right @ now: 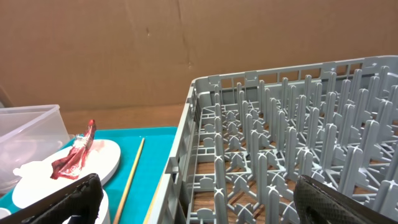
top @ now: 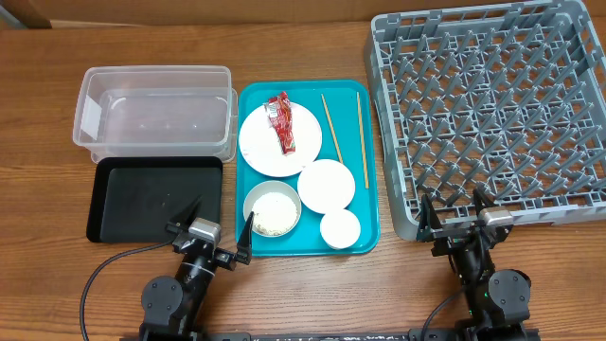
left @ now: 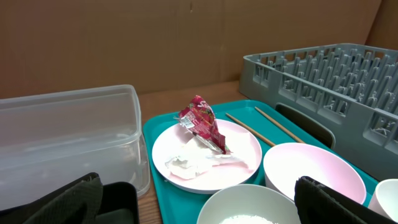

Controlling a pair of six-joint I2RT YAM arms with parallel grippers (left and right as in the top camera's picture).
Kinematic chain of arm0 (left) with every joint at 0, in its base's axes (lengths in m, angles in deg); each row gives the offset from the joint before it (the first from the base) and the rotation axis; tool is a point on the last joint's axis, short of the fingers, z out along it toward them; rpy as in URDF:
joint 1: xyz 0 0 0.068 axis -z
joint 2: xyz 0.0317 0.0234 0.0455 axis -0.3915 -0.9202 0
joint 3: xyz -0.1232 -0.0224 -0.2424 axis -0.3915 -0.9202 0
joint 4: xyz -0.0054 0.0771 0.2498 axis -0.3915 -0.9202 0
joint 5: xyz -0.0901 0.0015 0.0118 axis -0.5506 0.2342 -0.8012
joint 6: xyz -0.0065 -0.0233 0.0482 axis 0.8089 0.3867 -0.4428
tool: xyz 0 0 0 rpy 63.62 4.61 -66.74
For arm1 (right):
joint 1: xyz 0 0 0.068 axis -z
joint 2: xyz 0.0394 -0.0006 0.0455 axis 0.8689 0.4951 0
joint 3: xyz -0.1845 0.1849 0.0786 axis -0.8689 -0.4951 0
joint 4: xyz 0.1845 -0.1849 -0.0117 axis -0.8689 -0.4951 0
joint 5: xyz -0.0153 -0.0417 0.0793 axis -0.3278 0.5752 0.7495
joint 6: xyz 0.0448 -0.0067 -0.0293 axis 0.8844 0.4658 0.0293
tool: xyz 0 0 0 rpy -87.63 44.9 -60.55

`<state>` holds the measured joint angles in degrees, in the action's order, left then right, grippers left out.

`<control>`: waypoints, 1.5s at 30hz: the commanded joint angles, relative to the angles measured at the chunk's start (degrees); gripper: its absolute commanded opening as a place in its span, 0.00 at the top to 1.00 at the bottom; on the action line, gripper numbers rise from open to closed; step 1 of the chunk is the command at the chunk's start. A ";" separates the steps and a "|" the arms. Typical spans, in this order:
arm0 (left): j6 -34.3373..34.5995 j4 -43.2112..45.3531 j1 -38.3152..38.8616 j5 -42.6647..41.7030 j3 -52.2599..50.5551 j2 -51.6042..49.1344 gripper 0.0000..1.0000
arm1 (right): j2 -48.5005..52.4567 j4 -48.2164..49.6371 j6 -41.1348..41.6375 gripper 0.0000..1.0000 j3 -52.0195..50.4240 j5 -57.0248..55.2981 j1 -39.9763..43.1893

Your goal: Sort waste into correct bins and load items into the dishwasher

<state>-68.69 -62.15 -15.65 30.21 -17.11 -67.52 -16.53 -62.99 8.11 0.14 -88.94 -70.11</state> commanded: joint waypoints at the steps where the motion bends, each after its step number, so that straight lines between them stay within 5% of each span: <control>1: -0.63 0.61 -0.35 -2.29 -0.22 0.50 0.00 | -0.63 0.46 0.79 0.00 -0.59 2.49 0.17; 8: 3.85 2.51 -0.26 -18.56 -0.22 0.50 0.00 | -0.57 1.73 18.53 0.00 -0.55 14.36 0.11; 16: 9.68 12.00 -0.26 -23.54 3.82 0.48 0.00 | -0.50 0.81 18.05 0.00 6.01 20.68 0.11; 23: 9.64 -5.14 -0.26 -19.89 20.57 -4.61 0.00 | 6.64 -14.36 18.01 0.00 23.76 21.66 0.11; 30: 9.68 -30.01 -0.24 -26.32 45.44 -29.00 0.00 | 27.15 -34.77 15.54 0.00 45.35 23.23 0.11; 39: 13.57 -32.06 -0.20 -49.29 56.63 -48.30 0.00 | 42.03 -45.62 14.62 0.00 58.71 28.55 0.11; 42: 13.53 -33.22 1.25 -48.35 56.63 -51.98 0.00 | 43.21 -45.77 14.62 0.00 58.71 29.46 0.11; 45: 13.62 -38.97 7.28 -35.47 56.63 -55.19 0.00 | 44.35 -46.82 14.88 0.00 58.71 27.87 0.17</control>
<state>-56.32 -97.84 -13.48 -12.74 38.47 -120.28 27.19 -109.15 23.22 57.08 -61.42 -70.11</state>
